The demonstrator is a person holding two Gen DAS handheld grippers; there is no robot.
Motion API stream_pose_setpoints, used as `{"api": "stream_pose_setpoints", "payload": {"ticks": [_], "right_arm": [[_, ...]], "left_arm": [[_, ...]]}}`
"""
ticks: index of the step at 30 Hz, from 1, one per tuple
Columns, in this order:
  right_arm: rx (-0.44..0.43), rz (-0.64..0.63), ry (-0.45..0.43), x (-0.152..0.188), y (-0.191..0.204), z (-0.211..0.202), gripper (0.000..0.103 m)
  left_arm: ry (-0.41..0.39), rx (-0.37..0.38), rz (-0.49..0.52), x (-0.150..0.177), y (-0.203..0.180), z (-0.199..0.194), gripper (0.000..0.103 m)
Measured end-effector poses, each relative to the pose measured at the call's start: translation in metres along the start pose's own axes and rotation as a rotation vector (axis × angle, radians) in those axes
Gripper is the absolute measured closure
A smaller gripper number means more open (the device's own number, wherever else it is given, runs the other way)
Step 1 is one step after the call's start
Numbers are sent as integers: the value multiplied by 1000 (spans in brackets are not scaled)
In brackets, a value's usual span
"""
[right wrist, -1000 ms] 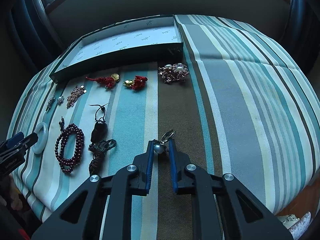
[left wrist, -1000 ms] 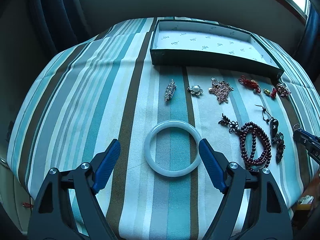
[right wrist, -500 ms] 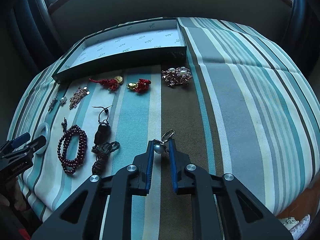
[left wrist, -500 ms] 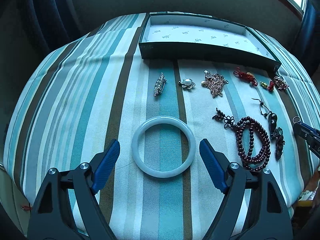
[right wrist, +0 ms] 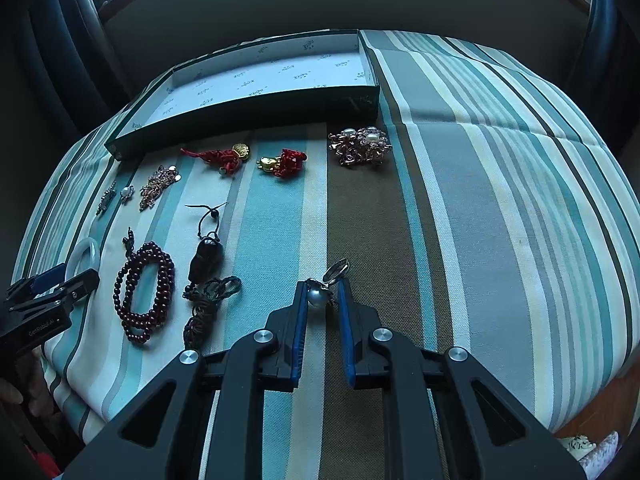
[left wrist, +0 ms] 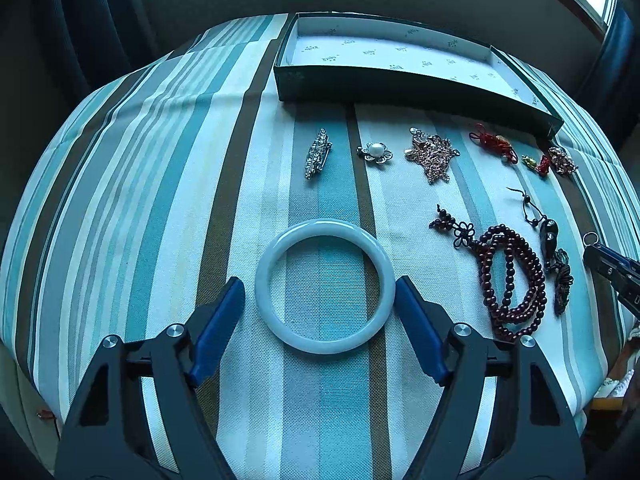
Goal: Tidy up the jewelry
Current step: 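Close the left tool on the rim of the white jade bangle, then carry the bangle with the left tool while the right tool carries the ring into the tray, releasing both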
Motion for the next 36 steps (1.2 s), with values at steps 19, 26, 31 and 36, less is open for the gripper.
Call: {"api": "stream_pose_setpoints", "payload": {"ticks": [19,26,31,36], "right_arm": [[-17,-45,-42,-14,9,-12,87],[-31,-62,-95,-43,16,-22,87],[-45,-93,-145,-77,24,-28,87],[-51,-138,-202,-122,32,-28,87]], "left_arm": [[-54,30,59,-18,-12,-17,33],[-95,43,78,-53,-23,-20,33],[-138,50,108,-86,-36,-21,33],[-184,67,118,-129,-46,-14,33]]}}
Point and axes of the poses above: each gripper's, at about its wrist camera, not at the fingertips, and z roughly the way its jaws point, y to its left, x to its underside, the point moved 5 cm from there along z, roughly the way its jaws point, and after that the axes turned 2 degrees about x, right-handed, at the moved point
